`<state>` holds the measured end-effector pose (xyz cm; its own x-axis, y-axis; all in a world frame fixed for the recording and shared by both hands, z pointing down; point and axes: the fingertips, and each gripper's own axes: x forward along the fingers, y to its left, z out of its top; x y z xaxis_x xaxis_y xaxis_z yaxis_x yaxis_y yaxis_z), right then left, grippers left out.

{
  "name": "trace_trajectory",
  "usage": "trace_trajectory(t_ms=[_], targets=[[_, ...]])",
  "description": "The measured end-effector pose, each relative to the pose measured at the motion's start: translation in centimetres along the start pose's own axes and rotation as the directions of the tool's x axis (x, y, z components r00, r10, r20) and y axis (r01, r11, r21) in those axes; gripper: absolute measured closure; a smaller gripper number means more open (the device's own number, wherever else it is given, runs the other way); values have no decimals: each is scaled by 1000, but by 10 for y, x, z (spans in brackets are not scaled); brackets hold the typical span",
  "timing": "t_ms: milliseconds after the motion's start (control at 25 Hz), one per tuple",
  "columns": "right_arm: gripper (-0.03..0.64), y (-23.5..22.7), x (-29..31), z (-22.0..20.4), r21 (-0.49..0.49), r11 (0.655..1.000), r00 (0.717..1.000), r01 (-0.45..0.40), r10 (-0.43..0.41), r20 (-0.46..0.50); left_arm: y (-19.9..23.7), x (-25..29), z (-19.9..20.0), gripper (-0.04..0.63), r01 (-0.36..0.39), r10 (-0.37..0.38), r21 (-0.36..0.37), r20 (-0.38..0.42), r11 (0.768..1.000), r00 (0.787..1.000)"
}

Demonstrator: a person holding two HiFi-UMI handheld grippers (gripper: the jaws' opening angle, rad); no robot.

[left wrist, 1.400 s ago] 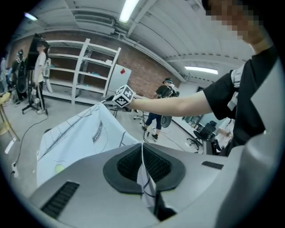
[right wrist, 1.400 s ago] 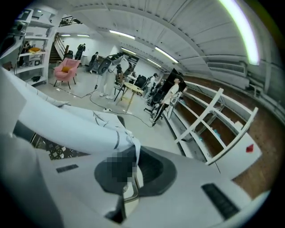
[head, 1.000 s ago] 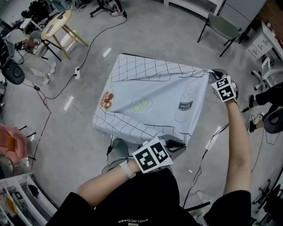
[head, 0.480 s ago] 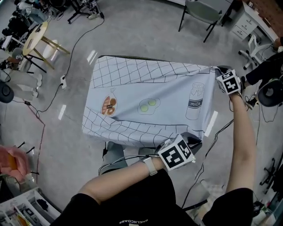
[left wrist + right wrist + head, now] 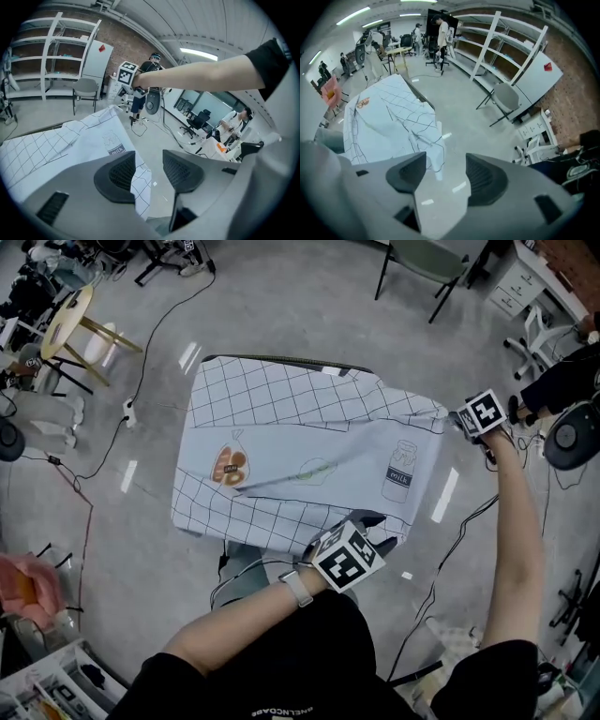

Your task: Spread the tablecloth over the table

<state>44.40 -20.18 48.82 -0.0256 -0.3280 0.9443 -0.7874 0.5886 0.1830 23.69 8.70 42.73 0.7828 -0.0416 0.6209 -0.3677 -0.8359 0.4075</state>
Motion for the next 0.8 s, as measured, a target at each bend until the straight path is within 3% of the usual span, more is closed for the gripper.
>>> trace_trajectory(t_ms=[160, 400, 640, 800], targets=[[357, -22, -12, -7, 55, 997, 999, 48, -47, -14, 21, -14, -6, 407, -52, 52, -34, 8, 998, 999], [357, -2, -14, 27, 103, 994, 989, 21, -36, 140, 56, -41, -21, 407, -178, 178, -47, 4, 983, 984], [357, 44, -8, 65, 189, 977, 955, -103, 45, 292, 93, -82, -47, 407, -293, 295, -115, -1, 949, 956], [357, 75, 2, 87, 236, 958, 935, -162, 72, 348, 129, -122, -66, 407, -394, 399, -154, 4, 906, 917]])
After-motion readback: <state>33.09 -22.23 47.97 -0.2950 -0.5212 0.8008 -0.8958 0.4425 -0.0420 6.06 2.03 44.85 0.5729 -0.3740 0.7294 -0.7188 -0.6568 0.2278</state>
